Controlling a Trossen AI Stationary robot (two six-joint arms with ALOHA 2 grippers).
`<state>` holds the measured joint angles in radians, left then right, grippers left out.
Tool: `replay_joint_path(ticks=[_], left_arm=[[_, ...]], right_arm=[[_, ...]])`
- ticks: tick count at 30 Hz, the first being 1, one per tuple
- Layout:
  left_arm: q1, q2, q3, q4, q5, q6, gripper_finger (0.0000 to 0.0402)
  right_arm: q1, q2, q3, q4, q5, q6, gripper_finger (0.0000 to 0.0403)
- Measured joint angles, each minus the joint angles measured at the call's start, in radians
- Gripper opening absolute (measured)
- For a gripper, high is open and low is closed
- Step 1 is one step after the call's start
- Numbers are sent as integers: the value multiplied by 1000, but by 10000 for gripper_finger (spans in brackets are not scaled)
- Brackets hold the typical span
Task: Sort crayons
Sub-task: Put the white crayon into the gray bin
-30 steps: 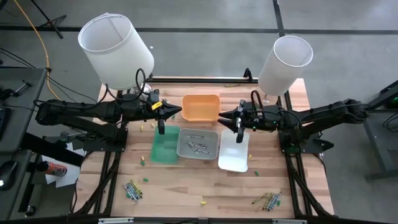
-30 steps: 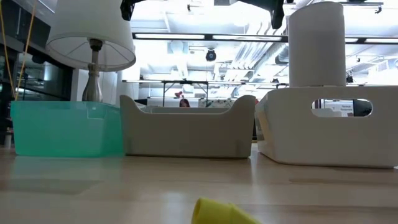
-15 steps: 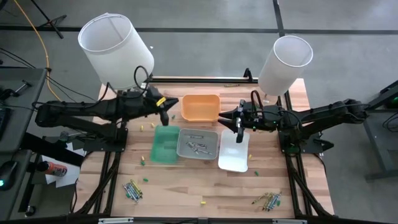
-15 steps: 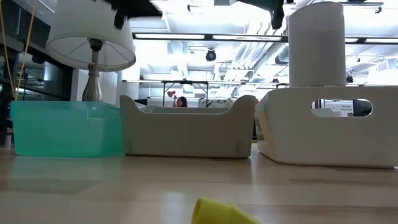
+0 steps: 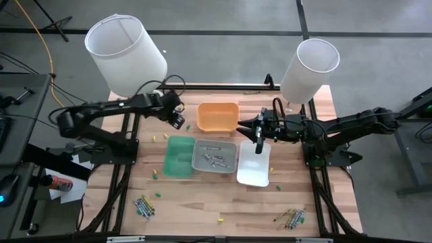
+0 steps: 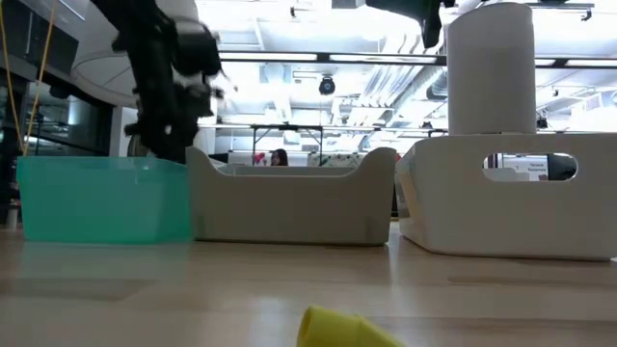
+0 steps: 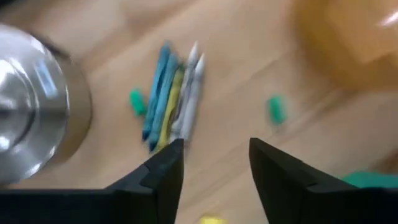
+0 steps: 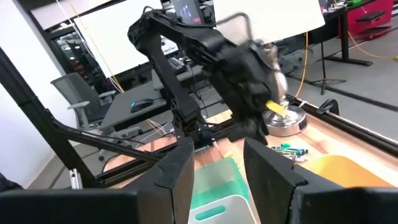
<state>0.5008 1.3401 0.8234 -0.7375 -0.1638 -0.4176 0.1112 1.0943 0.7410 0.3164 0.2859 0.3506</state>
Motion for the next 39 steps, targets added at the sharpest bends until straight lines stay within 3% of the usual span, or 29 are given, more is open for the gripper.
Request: replay_joint_path(ticks=[10,23,32,39], left_arm=[[10,162,0,103,23,155,179],[10,298,3,168,18,203,149],[1,275,0,162,25,187,134],[15,235,1,162,-32,199,131]], right_arm=[[0,0,0,-45,0,61,133],[0,0,0,-47,0,64,133],[0,0,0,-52,0,64,133],[0,0,0,-55,0,44,133]])
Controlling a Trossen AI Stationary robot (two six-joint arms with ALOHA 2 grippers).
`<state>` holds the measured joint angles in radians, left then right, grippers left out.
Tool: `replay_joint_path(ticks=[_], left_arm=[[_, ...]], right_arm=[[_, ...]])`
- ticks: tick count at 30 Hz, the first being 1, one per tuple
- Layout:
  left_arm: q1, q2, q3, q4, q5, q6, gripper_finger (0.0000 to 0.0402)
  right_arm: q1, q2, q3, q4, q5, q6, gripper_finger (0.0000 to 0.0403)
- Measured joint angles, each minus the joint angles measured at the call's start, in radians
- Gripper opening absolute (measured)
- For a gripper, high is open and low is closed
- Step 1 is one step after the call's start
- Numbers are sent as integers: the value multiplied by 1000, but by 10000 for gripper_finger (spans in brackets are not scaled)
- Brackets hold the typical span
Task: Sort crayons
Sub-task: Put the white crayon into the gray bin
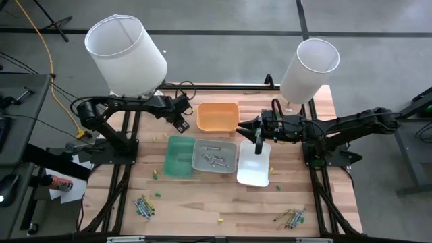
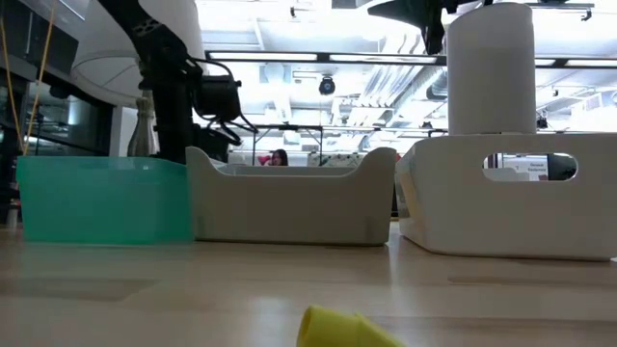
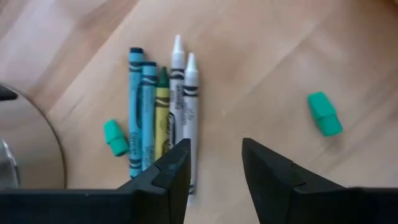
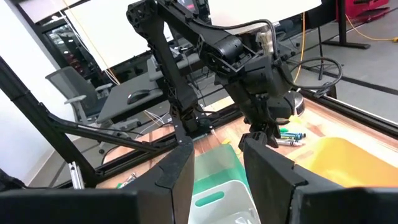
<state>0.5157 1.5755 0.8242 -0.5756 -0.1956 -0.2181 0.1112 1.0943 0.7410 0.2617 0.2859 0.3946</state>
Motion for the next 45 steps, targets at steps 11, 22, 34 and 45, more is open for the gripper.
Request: replay_joint_path(ticks=[11,22,34,45], left_arm=[[14,69,2,23,14,20,131],[15,79,3,16,55,32,118],[12,80,2,-9,67,55,4],[-9,-1,-8,-29,97,50,1]], right_arm=[[0,0,0,-12,0,16,133],[0,0,0,-12,0,16,133],[0,0,0,-11,0,17,133],[0,0,0,-19,-1,16,133]])
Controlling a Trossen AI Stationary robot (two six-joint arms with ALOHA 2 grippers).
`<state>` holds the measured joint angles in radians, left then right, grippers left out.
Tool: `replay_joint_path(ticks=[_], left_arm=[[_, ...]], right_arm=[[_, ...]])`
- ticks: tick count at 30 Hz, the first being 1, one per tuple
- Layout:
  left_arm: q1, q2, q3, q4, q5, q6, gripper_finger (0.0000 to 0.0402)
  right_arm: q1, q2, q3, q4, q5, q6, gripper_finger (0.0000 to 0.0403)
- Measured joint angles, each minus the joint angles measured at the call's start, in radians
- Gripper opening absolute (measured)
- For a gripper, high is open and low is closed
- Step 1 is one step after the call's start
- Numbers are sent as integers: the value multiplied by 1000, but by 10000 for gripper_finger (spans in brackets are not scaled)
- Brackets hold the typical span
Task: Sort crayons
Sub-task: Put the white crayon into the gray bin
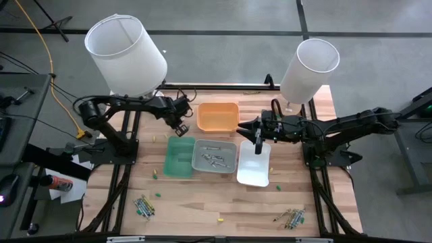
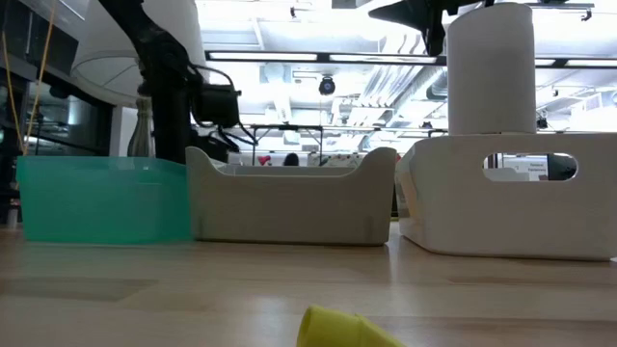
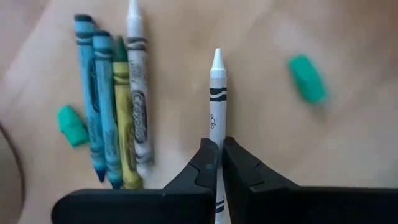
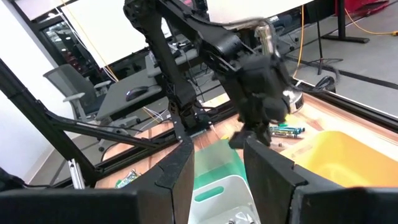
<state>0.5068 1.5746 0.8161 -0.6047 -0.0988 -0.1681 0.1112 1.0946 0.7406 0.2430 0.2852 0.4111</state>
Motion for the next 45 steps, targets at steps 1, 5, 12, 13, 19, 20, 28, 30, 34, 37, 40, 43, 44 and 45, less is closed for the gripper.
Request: replay_joint_path(ticks=[1,5,12,13,19,20,28,30,34,37,40,43,44,45], left_arm=[[-4,-29,3,13,1,5,1],[-34,-175,4,31,-10,-10,0],[-193,-470,5,229,-11,-79,0],[-225,-503,5,275,-14,-90,0],[-429,-615,6,575,-76,-67,0],[-460,-618,7,618,-84,-57,0],[-624,-532,-86,967,-91,-52,0],[-648,-499,-133,1080,-95,-66,0],[-676,-455,-171,1240,-98,-66,0],[-678,-446,-171,1254,-99,-65,0],[-677,-446,-172,1255,-99,-65,0],[-677,-446,-172,1256,-105,-65,0],[-677,-446,-172,1256,-107,-65,0],[-677,-446,-172,1256,-107,-65,0]], right_arm=[[0,0,0,-3,0,0,133],[0,0,0,-21,0,-13,133],[0,0,0,-22,0,-28,133],[0,0,0,-22,0,-27,133],[0,0,0,5,0,-26,133],[0,0,0,19,0,-26,133],[0,0,0,100,-31,-53,133],[0,0,0,99,-32,-54,133],[0,0,0,99,-34,-53,133],[0,0,0,99,-47,-54,133],[1,0,0,99,-53,-53,133],[1,0,0,98,-53,-53,133],[1,0,0,99,-53,-53,133],[1,0,0,98,-53,-53,133]])
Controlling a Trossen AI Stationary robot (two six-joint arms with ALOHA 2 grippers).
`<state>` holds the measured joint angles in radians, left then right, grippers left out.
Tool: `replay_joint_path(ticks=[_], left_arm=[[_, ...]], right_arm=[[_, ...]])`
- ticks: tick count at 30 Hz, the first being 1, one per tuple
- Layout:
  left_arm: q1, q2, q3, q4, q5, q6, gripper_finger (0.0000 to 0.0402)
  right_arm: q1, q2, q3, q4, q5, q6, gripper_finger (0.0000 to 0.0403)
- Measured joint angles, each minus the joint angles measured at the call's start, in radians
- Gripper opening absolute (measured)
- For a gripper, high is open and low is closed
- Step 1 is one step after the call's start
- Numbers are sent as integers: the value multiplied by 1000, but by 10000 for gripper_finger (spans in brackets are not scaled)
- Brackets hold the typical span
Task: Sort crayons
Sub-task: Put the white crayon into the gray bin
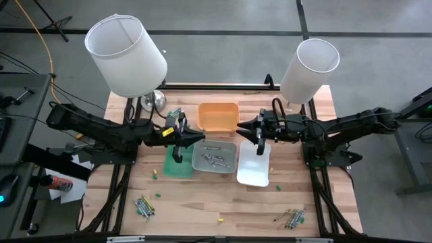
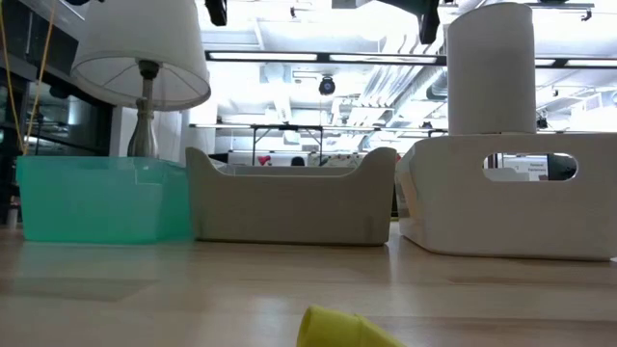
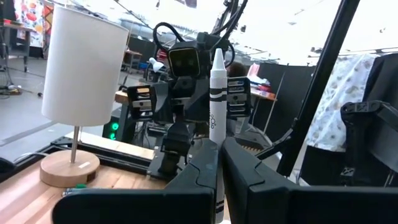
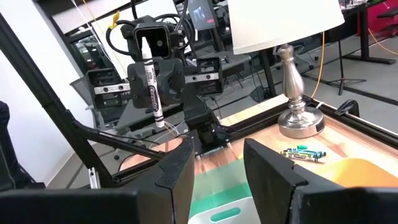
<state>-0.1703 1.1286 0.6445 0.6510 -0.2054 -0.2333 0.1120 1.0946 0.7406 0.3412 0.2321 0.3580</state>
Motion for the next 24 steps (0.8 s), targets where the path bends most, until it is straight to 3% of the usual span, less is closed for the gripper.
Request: replay_joint_path(ticks=[8,12,17,20,24], left_arm=[[1,4,14,-38,-31,6,0],[21,36,155,-377,-17,47,0],[35,189,378,-851,42,167,0],[34,301,467,-999,67,247,0],[34,436,506,-1055,67,330,0]], right_arm=[[0,0,0,0,0,1,133],[0,0,0,0,0,0,133],[0,0,0,-7,0,0,133],[0,0,0,-12,4,0,133],[0,0,0,-20,5,0,133]])
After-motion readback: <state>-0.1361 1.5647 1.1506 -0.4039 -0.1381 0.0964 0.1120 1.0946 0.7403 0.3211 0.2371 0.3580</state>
